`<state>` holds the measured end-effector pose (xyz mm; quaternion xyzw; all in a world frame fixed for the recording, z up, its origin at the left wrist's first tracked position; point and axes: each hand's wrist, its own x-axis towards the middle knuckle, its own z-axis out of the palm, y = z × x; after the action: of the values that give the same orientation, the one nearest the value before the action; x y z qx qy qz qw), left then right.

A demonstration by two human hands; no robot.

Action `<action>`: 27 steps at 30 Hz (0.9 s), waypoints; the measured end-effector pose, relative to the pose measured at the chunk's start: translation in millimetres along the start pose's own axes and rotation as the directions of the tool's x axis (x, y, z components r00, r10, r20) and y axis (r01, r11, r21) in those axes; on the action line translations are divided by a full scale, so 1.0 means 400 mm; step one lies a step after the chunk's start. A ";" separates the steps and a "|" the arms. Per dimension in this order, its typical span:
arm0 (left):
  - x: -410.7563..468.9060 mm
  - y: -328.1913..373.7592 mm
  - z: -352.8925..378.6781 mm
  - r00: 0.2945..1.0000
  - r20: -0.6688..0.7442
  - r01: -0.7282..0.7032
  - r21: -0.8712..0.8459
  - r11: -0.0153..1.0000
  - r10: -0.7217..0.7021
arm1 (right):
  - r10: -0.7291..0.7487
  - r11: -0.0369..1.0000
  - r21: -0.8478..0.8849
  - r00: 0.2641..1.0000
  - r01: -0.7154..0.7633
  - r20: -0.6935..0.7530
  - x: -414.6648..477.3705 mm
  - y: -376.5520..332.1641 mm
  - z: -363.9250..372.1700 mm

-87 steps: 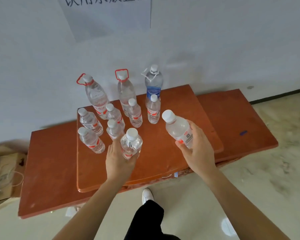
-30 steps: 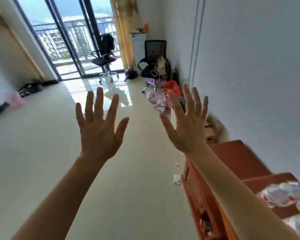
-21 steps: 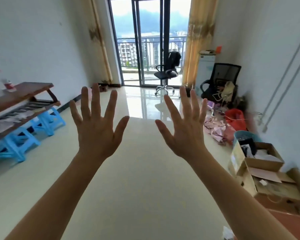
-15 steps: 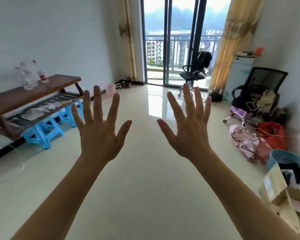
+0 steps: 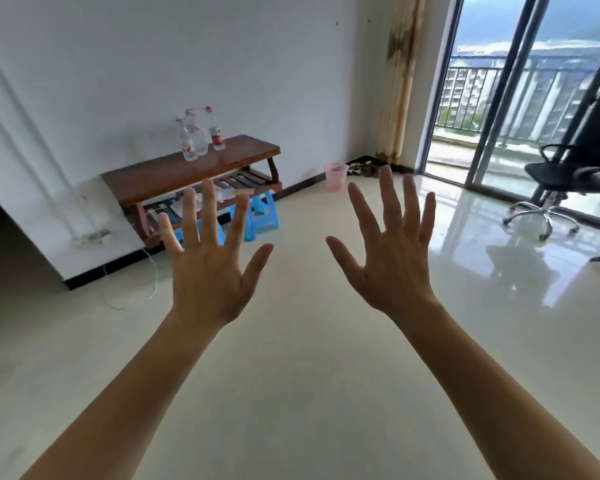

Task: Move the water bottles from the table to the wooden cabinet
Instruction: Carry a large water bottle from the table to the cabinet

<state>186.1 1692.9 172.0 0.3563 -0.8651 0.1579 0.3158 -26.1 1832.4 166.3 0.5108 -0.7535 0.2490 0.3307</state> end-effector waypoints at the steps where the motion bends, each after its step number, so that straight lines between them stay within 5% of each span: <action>1: 0.023 -0.032 0.021 0.999 0.001 0.032 0.023 0.999 -0.032 | -0.020 0.999 0.026 1.000 0.020 0.018 0.046 -0.008 0.050; 10: 0.216 -0.358 0.274 0.980 -0.026 0.198 0.201 0.959 -0.197 | -0.195 0.962 0.195 0.981 0.191 0.005 0.390 -0.177 0.503; 16: 0.427 -0.602 0.508 0.947 -0.051 0.323 0.161 0.933 -0.319 | -0.261 0.936 0.242 0.965 0.254 -0.004 0.659 -0.301 0.803; 27: 0.851 -0.789 0.910 0.960 0.011 0.278 0.123 0.953 -0.281 | -0.206 0.954 0.220 0.978 0.205 -0.019 1.032 -0.206 1.245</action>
<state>68.1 1115.7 138.3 0.4957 -0.7993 0.1584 0.3006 -177.9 1198.4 152.4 0.6203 -0.6647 0.2944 0.2944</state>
